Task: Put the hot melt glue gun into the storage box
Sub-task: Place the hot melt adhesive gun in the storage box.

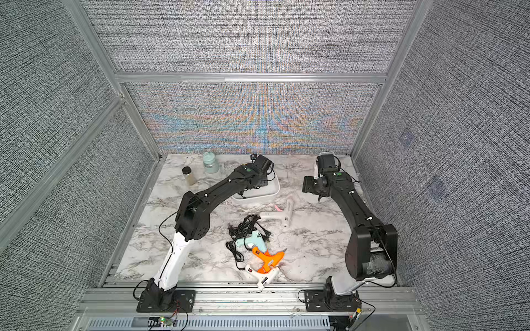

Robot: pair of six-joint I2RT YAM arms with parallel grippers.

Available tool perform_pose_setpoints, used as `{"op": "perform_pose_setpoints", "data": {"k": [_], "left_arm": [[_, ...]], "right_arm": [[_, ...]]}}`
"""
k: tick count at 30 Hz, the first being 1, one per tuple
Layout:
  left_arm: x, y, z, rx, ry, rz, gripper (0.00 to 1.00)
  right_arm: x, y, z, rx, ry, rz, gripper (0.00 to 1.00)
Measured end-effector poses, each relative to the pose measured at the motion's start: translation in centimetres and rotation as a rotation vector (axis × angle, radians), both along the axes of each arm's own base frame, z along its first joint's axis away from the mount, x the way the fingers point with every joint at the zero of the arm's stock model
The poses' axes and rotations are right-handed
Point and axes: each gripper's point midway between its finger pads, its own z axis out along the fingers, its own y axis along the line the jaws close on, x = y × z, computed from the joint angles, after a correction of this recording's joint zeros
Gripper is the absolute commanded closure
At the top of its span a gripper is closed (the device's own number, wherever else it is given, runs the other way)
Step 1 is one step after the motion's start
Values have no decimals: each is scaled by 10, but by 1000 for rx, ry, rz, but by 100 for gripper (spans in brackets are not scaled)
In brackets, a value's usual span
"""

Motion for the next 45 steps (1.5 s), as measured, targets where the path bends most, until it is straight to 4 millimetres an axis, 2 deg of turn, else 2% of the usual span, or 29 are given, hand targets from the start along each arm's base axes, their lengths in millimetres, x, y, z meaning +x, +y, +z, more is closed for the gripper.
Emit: {"op": "perform_pose_setpoints", "data": {"k": [2, 5, 12, 15, 18, 21, 24, 27, 30, 34, 37, 41, 45], "left_arm": [[-4, -2, -10, 15, 23, -24, 97], [-9, -1, -13, 29, 32, -31, 97], [-49, -12, -37, 112, 94, -162, 84], [-58, -10, -49, 142, 117, -194, 72], [-56, -10, -49, 153, 112, -215, 52], [-52, -14, -48, 158, 100, -233, 39], [-50, -17, -45, 163, 87, -254, 27], [-49, -20, -33, 156, 69, -272, 21], [-48, -23, -13, 143, 38, -286, 19], [-44, -27, 2, 130, 6, -301, 29], [-38, -31, -3, 129, 2, -303, 35], [-29, -37, -22, 128, 23, -305, 40], [-24, -36, -31, 126, 39, -295, 42]], "right_arm": [[0, 0, 0, 0, -2, -1, 30], [1, -1, 1, 0, -3, -2, 30], [0, -1, -3, 0, 4, -2, 30], [1, -1, -3, 0, 2, -3, 30], [0, -1, -5, 0, 5, -3, 30], [0, -1, -6, 0, 8, -3, 30], [0, -1, -6, 0, 8, -3, 30], [0, -2, -6, 0, 8, -4, 30], [0, -2, -6, 0, 8, -4, 30], [0, -1, -7, 0, 10, -4, 30], [1, -1, -7, 4, 10, -5, 30], [1, -1, -7, 4, 9, -5, 30], [1, -1, -7, 5, 9, -5, 30]]}}
